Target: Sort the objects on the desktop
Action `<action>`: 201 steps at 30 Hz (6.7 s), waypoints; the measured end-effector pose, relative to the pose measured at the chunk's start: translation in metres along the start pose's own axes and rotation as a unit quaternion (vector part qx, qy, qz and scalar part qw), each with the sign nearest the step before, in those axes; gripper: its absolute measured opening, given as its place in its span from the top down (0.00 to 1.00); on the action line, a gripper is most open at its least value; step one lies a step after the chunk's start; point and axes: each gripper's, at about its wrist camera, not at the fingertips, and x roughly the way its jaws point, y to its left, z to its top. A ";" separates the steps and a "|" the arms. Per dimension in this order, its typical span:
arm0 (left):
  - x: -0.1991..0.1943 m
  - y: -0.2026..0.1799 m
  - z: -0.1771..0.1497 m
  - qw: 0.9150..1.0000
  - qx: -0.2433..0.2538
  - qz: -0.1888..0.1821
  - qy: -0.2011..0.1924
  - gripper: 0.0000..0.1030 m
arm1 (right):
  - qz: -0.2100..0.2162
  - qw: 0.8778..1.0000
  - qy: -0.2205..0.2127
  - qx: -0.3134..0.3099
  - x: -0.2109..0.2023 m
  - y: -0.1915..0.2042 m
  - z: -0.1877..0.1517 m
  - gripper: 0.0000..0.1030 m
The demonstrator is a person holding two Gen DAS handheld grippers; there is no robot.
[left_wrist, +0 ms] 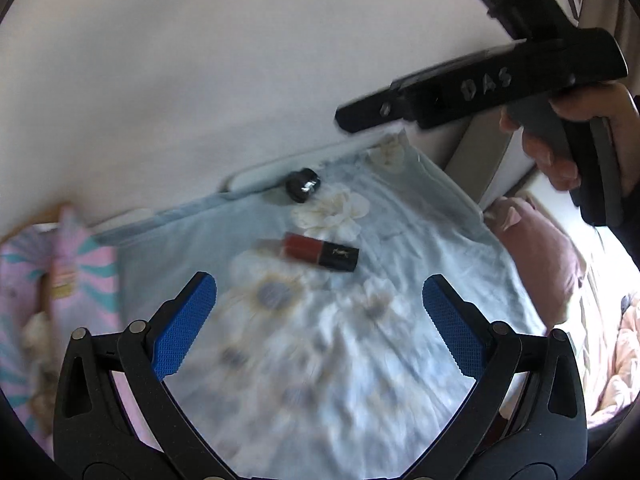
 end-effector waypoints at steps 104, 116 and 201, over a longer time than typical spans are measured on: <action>-0.219 0.194 -0.062 0.966 -0.184 0.182 -0.025 0.19 | 0.157 0.963 -0.015 -0.218 -0.016 0.265 0.097 0.73; -0.205 0.222 -0.112 0.956 -0.238 0.169 0.002 0.19 | 0.200 0.938 0.051 -0.279 0.039 0.333 0.071 0.73; -0.189 0.218 -0.107 0.952 -0.252 0.169 0.041 0.00 | 0.175 0.954 0.050 -0.240 0.035 0.309 0.064 0.10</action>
